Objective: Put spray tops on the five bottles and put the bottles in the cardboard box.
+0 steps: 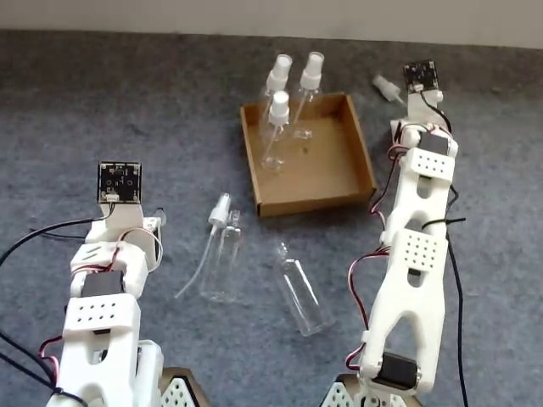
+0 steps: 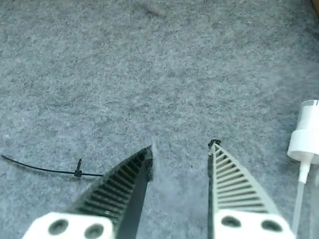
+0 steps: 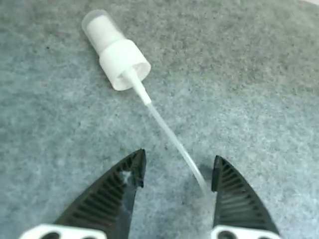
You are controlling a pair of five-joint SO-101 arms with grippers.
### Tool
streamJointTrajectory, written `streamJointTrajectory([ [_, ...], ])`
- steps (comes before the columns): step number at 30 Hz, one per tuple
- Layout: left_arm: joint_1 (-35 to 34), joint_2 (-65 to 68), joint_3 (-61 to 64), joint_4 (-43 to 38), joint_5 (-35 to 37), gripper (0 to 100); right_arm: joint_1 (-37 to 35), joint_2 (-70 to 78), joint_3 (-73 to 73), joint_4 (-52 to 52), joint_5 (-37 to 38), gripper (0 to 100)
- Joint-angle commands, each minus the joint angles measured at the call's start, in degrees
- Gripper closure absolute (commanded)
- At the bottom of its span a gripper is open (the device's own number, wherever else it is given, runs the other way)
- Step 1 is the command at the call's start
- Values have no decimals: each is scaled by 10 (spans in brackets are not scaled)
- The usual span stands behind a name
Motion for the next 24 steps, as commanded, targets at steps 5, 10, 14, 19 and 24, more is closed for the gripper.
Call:
streamJointTrajectory([
  [5, 14, -1, 0, -12, 4, 826, 26, 18, 3, 55, 2, 922],
  [10, 15, -1, 0, -12, 4, 826, 27, 20, 3, 59, 2, 925],
  [14, 15, -1, 0, -12, 4, 826, 35, 16, -5, 96, 0, 925],
  [19, 15, -1, 0, -12, 4, 826, 36, 22, -96, 153, -36, 947],
  [24, 15, -1, 0, -12, 4, 826, 36, 22, -135, 175, -38, 995],
])
